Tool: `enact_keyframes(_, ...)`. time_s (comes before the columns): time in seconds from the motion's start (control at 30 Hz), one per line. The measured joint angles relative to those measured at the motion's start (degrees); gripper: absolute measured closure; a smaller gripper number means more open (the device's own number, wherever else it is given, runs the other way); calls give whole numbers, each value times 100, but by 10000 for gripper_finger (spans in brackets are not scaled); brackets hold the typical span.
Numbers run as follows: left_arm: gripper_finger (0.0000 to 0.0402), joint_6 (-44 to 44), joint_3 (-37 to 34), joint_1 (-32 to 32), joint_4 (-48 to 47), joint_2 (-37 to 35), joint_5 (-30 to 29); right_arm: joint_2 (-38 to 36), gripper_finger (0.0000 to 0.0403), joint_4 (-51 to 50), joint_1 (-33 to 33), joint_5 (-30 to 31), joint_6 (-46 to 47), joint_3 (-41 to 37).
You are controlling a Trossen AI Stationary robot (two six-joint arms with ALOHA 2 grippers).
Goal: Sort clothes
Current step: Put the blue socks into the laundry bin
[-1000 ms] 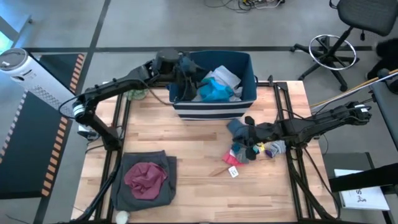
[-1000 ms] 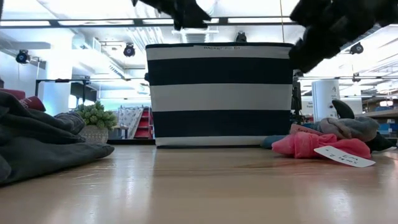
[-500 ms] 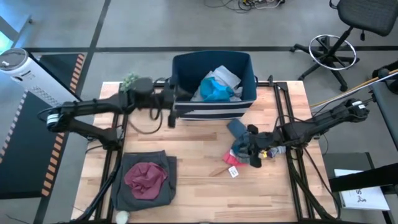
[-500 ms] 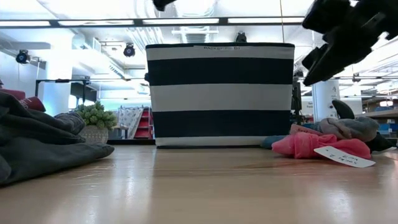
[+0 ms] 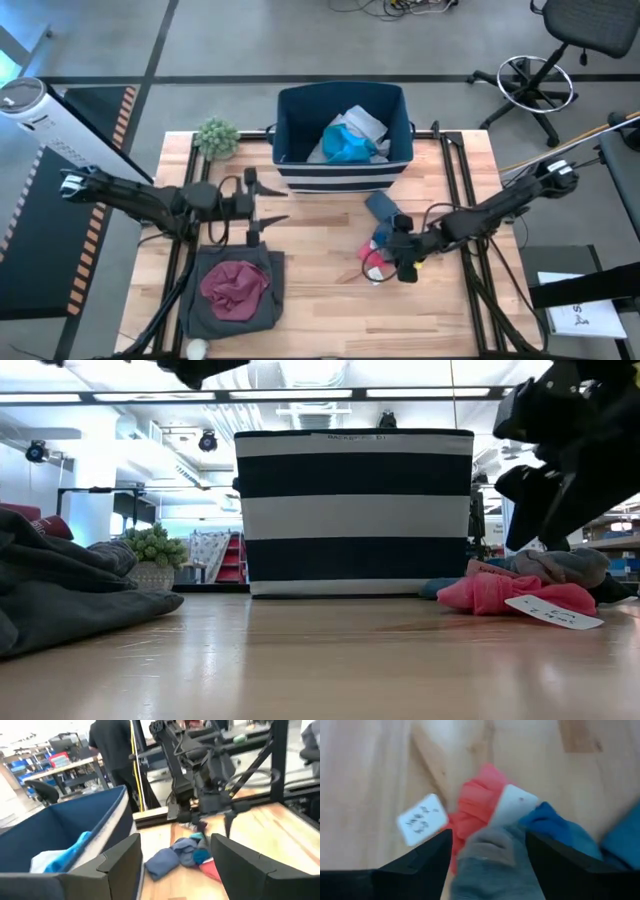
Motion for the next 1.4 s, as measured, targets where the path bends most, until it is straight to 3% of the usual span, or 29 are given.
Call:
enact_keyframes(0.13,182,-4,-607,-333,911,25,-576,274,138,-494,0,250,-32,255)
enact_keyframes(0.33,175,-6,-1348,-393,2227,66,-649,761,110,-1166,0,130,165,629)
enact_keyframes(0.47,169,11,-1664,-393,2865,64,-648,1081,114,-1338,-22,-67,165,741)
enact_keyframes(0.63,173,-2,-1743,-393,2931,78,-648,1357,178,-1602,-44,-255,200,1030)
enact_keyframes(0.9,189,-46,-1752,-389,2826,92,-632,1420,378,-2798,-44,-283,-176,2256)
enact_keyframes(0.97,190,-50,-1761,-389,2743,93,-632,1420,388,-2996,-44,-275,-356,2615)
enact_keyframes(1.1,186,-179,-1809,-389,2733,127,-628,1416,368,-3155,-40,-159,-792,3352)
enact_keyframes(1.2,181,-249,-1847,-389,2716,167,-626,1416,370,-3160,-48,291,-1342,3909)
enact_keyframes(1.3,179,-284,-1850,-389,2734,218,-624,1416,383,-3155,-152,759,-2077,4493)
enact_keyframes(1.4,182,-284,-1850,-389,2741,259,-624,1416,391,-3164,-427,827,-2940,5040)
